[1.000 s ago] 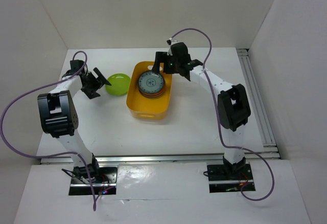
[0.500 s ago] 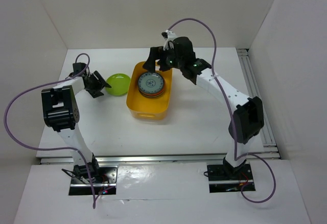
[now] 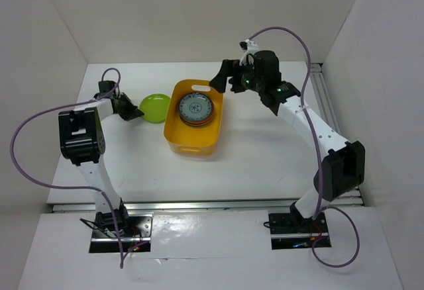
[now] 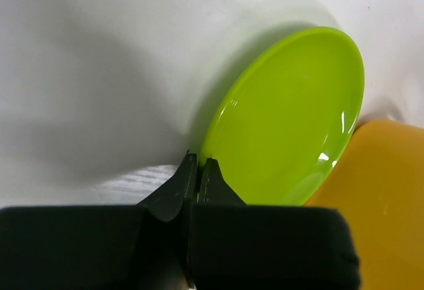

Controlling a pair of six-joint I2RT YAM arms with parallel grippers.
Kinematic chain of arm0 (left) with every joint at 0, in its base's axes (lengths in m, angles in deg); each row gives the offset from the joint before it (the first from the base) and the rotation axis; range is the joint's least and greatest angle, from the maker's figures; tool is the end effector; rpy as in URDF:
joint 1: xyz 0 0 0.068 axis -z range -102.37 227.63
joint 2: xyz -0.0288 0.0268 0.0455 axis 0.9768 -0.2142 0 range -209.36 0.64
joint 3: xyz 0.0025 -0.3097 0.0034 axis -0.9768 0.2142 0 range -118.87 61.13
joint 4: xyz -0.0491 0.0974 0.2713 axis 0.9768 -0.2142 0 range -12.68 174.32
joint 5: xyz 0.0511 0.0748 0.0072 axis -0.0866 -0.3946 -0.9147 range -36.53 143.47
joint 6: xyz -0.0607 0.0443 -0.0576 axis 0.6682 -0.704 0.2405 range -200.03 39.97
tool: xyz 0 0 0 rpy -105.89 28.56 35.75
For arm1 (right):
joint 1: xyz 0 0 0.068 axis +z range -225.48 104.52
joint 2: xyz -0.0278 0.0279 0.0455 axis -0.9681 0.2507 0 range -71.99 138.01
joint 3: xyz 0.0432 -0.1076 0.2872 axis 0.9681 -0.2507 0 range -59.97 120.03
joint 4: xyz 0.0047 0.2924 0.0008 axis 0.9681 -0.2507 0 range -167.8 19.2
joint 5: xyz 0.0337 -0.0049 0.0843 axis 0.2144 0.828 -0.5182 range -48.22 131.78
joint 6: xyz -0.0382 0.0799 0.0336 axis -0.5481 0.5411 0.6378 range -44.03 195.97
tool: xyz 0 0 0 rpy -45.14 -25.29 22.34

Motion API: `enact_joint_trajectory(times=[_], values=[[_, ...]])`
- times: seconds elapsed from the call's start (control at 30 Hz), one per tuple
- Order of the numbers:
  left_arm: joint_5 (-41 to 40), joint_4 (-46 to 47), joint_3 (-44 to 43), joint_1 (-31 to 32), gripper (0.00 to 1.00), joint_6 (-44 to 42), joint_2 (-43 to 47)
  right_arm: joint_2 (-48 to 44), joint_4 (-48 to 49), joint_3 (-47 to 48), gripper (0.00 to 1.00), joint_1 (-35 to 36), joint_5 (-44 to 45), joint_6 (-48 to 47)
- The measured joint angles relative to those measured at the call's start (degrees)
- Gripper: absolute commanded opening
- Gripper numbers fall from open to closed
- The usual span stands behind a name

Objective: Place the plates into the plastic bin on the countertop

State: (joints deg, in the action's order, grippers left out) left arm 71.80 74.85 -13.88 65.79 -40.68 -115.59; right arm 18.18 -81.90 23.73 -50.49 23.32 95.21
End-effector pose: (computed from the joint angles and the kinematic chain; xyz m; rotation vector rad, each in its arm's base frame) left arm 0.4952 0.0763 0.1264 -0.9440 2.3023 -0.6004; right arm 0.3980 0.2154 0.3969 -0.3266 1.9189 0.8240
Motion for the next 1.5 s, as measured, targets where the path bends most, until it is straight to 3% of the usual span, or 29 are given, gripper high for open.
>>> enact_joint_trajectory(times=[0.17,0.3,0.47,0.73,0.97,1.27,1.5], values=[[-0.9,-2.1,-2.0,0.0,0.0,1.4,-0.4,-1.9,-0.2,-3.1,1.0,-1.4,-0.4,0.5],[-2.5,-3.9,-1.1,-1.5,0.0,3.2,4.2,-5.3,0.0,-6.6,1.0,-2.4,-0.5,0.6],[3.8,-0.6,-0.2,-4.5,0.0,6.3,12.8,-10.4,0.4,-12.8,1.0,-6.1,-1.5,1.1],[7.6,3.3,-1.2,5.7,0.0,7.1,25.4,-13.8,0.3,-17.9,1.0,-11.3,-3.4,1.9],[5.3,-0.7,-0.2,17.8,0.0,4.9,25.5,-17.3,0.5,-20.7,1.0,-12.2,-4.3,2.4],[-1.2,-5.0,-0.2,22.7,0.0,2.8,18.6,-19.3,0.8,-21.7,1.0,-12.5,-6.1,2.8],[-6.3,-9.6,-6.7,25.8,0.02,2.6,11.4,-19.4,1.0,-22.4,1.0,-12.8,-7.2,3.5]])
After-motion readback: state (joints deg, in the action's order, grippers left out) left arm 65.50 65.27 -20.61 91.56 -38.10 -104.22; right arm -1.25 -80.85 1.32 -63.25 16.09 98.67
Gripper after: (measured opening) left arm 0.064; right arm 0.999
